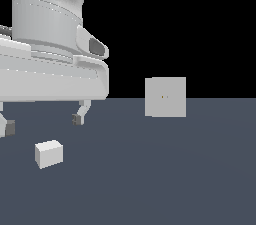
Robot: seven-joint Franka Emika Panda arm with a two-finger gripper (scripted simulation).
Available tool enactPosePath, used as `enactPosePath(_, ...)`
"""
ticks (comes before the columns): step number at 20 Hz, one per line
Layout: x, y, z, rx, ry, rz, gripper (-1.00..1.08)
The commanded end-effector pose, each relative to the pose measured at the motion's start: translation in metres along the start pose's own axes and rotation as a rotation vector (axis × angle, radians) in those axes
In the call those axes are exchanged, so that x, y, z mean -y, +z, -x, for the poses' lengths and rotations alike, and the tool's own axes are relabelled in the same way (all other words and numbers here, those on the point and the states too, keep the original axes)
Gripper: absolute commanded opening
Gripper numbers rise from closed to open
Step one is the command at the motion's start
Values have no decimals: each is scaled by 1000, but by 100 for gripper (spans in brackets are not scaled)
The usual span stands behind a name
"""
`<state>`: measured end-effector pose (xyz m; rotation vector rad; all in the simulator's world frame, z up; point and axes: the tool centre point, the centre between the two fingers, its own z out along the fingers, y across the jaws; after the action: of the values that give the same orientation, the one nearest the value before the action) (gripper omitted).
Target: Plug the charger into the wall socket.
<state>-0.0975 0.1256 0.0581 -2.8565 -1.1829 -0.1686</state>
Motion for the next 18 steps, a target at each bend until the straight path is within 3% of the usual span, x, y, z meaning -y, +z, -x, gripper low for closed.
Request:
enactPosePath(1,0,6,1,1,0,0,100)
enactPosePath(14,0,46,6,1,-1,0,100)
enactPosePath(15,0,46,6,1,-1,0,-100)
enactPosePath(18,0,46,6,1,-1,0,-100)
